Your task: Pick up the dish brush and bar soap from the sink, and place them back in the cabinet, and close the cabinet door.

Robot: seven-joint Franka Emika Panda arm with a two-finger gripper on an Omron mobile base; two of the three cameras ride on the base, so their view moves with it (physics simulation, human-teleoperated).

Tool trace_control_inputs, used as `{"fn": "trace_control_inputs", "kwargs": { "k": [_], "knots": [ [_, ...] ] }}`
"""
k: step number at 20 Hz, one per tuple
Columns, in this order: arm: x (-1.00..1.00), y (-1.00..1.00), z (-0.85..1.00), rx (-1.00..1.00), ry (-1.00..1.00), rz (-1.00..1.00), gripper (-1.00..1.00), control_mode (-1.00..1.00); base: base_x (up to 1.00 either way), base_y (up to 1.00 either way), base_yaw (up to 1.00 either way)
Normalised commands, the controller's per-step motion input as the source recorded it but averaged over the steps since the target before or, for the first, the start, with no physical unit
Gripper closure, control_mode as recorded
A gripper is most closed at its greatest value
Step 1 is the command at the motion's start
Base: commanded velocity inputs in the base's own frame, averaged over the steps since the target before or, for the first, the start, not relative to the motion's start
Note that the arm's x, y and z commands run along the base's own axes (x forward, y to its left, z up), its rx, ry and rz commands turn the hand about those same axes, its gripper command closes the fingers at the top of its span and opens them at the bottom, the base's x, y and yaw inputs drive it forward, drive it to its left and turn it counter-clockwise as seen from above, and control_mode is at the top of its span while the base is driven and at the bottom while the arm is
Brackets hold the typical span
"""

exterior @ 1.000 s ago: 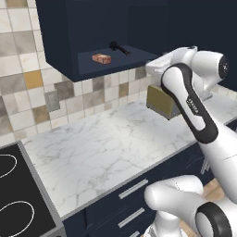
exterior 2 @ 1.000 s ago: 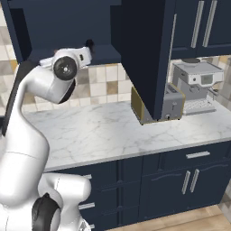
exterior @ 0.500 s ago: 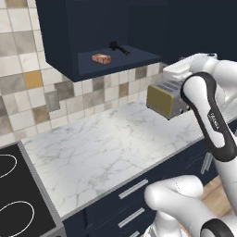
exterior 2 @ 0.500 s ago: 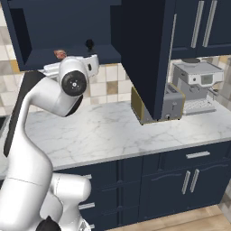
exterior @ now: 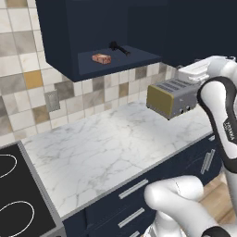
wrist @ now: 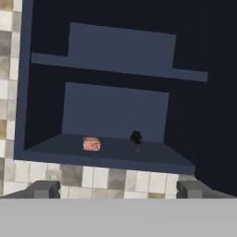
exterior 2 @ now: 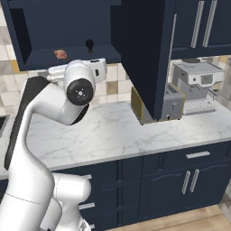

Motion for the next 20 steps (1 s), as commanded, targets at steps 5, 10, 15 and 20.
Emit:
{"fn": "trace_control_inputs", "kwargs": {
  "k": [5,10,15,20],
  "knots": [
    [-0.39,-0.29,0.01,0.0,0.0,-0.11,-1.0,-1.0,0.0,0.0,0.0],
    [-0.48,-0.2,0.0,0.0,0.0,-0.13,-1.0,-1.0,0.0,0.0,0.0],
    [-0.5,-0.23,0.0,0.0,0.0,-0.13,-1.0,-1.0,0.0,0.0,0.0],
    [-0.55,-0.31,0.0,0.0,0.0,-0.08,-1.0,-1.0,0.0,0.0,0.0]
  ]
}}
